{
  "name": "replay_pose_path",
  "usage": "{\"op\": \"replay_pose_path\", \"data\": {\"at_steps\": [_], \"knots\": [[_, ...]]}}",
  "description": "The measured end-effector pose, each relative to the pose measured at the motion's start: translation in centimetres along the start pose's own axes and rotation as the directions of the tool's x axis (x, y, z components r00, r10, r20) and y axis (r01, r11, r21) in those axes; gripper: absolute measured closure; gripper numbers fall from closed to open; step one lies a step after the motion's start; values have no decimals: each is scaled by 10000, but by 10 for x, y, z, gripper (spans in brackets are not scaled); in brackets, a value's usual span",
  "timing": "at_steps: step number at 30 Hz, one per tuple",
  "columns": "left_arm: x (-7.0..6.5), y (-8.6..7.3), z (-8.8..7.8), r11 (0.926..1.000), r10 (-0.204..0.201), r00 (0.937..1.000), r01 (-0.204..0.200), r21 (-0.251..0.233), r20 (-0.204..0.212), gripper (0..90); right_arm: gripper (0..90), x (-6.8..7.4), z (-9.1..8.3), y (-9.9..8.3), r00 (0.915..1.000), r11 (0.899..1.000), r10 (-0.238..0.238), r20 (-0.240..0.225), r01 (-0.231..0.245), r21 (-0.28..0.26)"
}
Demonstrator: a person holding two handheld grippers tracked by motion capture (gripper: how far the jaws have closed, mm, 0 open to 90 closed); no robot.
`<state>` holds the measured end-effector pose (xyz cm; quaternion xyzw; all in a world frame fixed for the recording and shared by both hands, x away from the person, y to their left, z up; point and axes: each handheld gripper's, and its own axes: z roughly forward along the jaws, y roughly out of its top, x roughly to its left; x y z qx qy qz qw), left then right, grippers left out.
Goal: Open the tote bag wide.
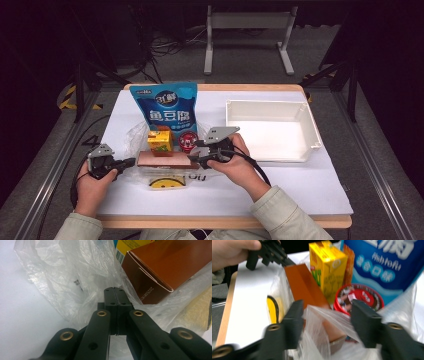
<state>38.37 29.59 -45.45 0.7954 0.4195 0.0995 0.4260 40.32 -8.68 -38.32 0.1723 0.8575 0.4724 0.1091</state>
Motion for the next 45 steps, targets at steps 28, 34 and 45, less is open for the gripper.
{"op": "replay_pose_path", "data": {"at_steps": [28, 34, 45], "knots": [[2, -3, -2, 9997, -205, 9996, 208, 143, -215, 900, 887, -16, 16, -48, 9901, 9332, 290, 1372, -760, 3512], [7, -11, -9, 9979, -566, 9977, 577, 307, -362, 900, 864, -11, 27, -45, 9942, 9438, 273, 1038, -599, 3250], [7, -13, -19, 9959, -605, 9982, 605, -678, 26, 698, 608, -16, 13, -49, 9935, 9561, 467, 1034, -744, 2835]]}}
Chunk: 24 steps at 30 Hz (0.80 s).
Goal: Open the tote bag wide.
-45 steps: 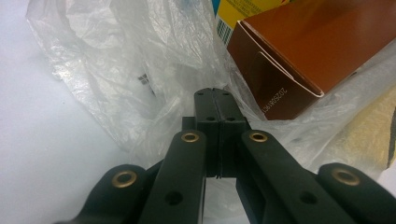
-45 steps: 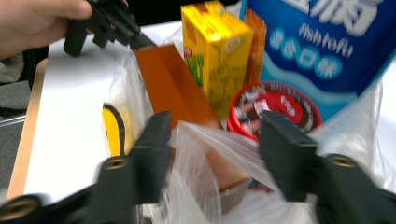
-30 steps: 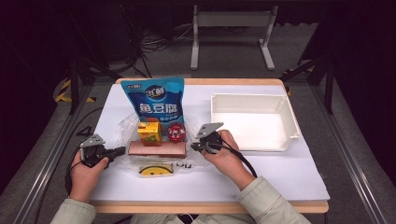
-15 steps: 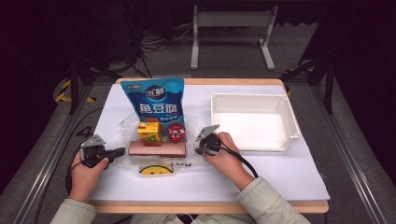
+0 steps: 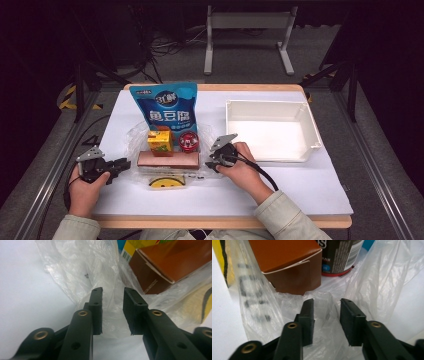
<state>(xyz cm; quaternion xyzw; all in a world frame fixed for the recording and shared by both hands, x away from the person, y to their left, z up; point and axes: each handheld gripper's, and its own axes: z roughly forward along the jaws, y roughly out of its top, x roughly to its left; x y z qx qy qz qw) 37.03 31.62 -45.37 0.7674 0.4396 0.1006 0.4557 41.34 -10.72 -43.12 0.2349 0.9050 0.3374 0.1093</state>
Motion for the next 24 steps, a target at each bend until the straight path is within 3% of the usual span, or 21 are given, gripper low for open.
{"op": "replay_pose_path", "data": {"at_steps": [9, 13, 14, 16, 24], "knots": [[-1, -1, -7, 9977, 39, 9999, -32, -671, 106, 612, 447, 3, -16, 6, 9995, 9931, 199, -227, -224, -1147], [-4, 0, -7, 9963, 256, 9995, -240, -827, 189, 599, 384, 5, -32, 10, 9983, 9797, 428, -406, -499, -1943], [-4, 0, -7, 9963, 256, 9995, -240, -827, 189, 598, 384, 5, -32, 10, 9983, 9797, 428, -406, -499, -1943], [-6, 1, -7, 9957, 290, 9993, -267, -882, 245, 595, 379, 5, -41, 12, 9973, 9706, 499, -532, -610, -2330], [-8, 2, -10, 9950, 352, 9991, -330, -943, 220, 569, 381, 6, -52, 18, 9967, 9588, 338, -735, -531, -2790]]}}
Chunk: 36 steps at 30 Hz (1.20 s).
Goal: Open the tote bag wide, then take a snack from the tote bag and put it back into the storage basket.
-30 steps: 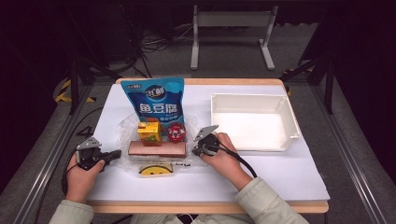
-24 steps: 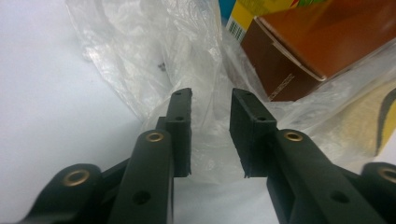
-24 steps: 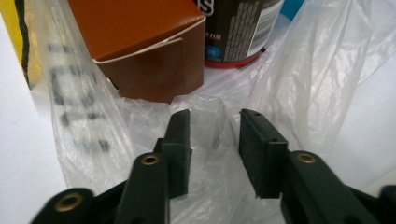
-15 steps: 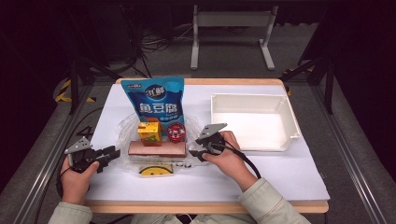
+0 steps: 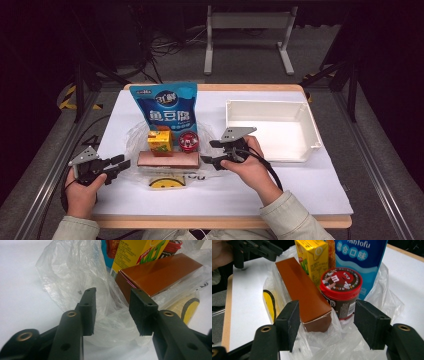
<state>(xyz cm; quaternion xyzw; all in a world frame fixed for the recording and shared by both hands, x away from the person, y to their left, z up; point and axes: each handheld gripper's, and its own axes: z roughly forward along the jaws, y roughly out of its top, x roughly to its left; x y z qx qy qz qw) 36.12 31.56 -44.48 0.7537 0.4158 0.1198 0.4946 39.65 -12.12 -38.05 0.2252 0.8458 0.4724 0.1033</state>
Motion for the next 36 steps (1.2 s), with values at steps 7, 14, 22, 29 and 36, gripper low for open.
{"op": "replay_pose_path", "data": {"at_steps": [7, 14, 22, 29, 36], "knots": [[-2, 1, -4, 9999, -33, 10000, 33, -153, 5, 493, 373, -2, -8, 12, 9995, 9999, -146, -286, 144, -83], [-5, 3, -5, 9996, 52, 9988, -65, -265, -486, 310, 342, 1, -5, 31, 9953, 9976, -657, -715, 672, 186], [-7, 5, -9, 9984, 99, 9983, -131, -551, -582, 283, 341, 5, 9, 45, 9905, 9963, -785, -1126, 821, 273], [-6, 5, -12, 9965, 65, 9985, -110, -830, -542, 283, 328, 5, 19, 52, 9885, 9986, -527, -1418, 529, -26], [-6, 5, -10, 9967, 158, 9981, -204, -780, -588, 281, 312, 8, 27, 60, 9853, 9969, -756, -1533, 778, 81]]}}
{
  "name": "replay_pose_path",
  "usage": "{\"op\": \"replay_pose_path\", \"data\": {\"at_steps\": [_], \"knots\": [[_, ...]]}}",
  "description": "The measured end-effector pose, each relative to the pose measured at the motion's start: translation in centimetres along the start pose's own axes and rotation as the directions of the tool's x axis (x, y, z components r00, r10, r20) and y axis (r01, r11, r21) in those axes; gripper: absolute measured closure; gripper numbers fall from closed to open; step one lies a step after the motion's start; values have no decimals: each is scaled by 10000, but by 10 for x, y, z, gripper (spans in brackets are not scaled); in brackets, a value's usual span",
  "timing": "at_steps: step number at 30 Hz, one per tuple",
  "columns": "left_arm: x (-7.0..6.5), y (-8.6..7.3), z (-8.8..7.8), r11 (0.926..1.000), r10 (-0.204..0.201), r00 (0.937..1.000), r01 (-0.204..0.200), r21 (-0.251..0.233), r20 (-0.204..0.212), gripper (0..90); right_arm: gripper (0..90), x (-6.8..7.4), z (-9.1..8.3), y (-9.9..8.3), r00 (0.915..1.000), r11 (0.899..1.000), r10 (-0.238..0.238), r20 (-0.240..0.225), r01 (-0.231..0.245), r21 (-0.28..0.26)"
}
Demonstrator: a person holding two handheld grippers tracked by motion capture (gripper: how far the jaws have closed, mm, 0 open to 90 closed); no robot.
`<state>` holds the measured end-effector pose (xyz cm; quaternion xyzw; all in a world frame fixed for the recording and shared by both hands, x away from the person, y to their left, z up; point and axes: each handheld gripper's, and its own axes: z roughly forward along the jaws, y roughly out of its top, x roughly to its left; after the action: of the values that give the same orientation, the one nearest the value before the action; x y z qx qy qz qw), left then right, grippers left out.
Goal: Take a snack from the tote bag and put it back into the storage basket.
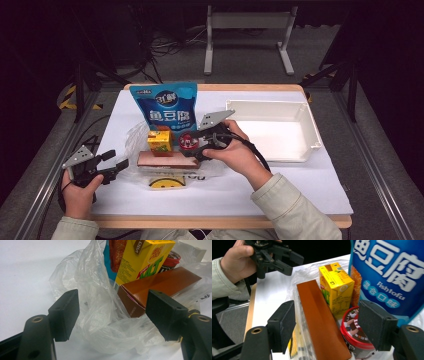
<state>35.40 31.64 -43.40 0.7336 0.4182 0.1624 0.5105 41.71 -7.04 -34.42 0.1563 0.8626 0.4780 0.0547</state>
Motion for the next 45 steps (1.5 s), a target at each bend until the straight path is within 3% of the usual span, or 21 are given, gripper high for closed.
{"op": "replay_pose_path", "data": {"at_steps": [5, 17, 45], "knots": [[-3, -3, -5, 10000, 92, 9999, -92, 3, -78, 277, 325, 1, 9, 6, 9989, 9986, -436, -169, 441, 282], [-10, -14, -23, 10000, 89, 9998, -89, 18, -168, 244, 331, 1, 36, 12, 9952, 9915, -820, -531, 868, 971], [-11, -13, -21, 9996, 175, 9998, -175, 215, -33, 224, 297, -1, 73, 3, 9942, 9709, -816, -699, 951, 2198]]}}
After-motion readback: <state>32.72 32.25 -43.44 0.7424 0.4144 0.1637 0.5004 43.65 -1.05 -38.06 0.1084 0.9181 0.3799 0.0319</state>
